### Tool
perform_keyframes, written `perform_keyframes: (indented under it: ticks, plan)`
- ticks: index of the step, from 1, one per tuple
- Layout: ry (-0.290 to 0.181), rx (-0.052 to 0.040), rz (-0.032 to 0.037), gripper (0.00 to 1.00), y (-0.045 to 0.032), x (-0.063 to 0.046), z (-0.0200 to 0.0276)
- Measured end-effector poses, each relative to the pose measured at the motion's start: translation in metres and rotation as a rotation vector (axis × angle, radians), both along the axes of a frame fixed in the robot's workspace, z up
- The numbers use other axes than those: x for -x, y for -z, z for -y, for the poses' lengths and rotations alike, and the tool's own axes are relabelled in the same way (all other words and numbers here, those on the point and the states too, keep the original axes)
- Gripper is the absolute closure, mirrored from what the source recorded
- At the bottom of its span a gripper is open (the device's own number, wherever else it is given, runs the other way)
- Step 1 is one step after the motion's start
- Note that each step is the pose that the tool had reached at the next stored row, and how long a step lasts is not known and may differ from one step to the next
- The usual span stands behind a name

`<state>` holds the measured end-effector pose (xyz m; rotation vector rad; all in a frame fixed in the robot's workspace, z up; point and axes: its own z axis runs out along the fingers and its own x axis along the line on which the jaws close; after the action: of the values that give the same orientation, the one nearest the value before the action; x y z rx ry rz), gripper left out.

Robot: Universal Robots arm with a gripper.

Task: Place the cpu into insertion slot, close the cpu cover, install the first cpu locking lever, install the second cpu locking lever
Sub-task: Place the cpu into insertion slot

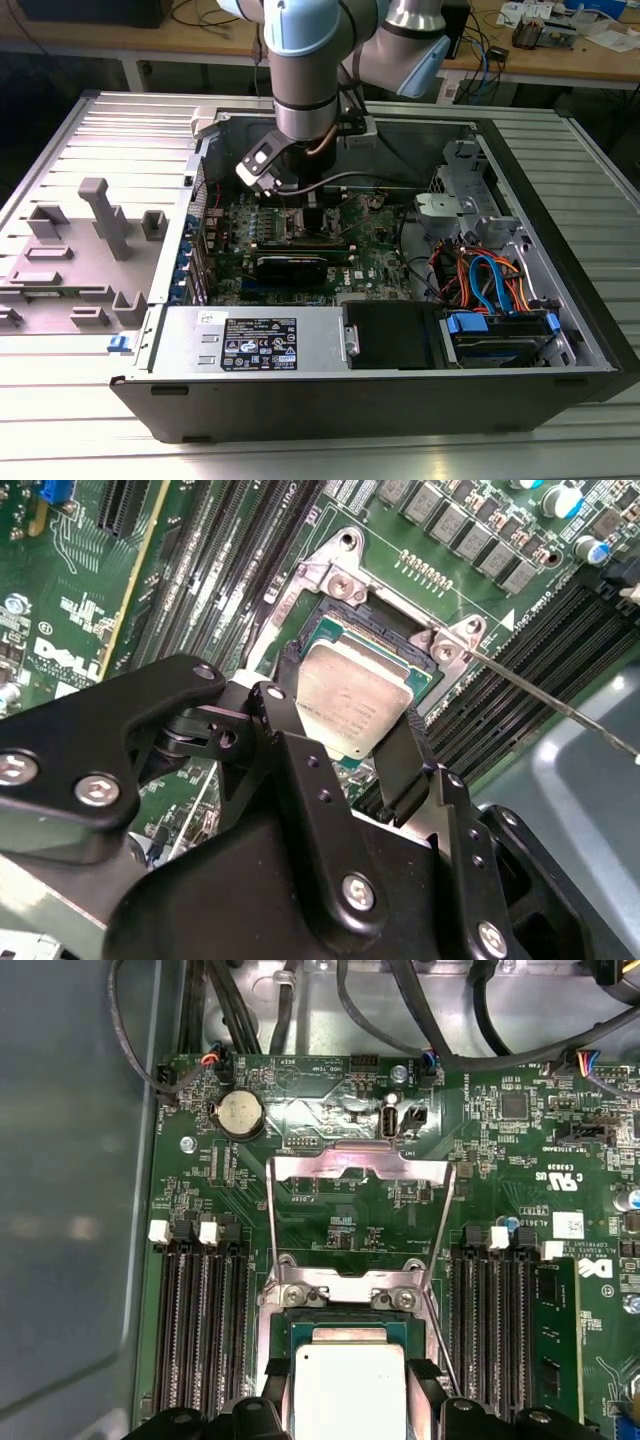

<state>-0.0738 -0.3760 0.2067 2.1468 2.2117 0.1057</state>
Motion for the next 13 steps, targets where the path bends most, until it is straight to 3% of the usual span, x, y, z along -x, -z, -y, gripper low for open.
perform_keyframes:
  ticks: [13]
  plan:
    - [0.015,0.0,0.0001,0.46,0.0077,0.0004,-0.0001]
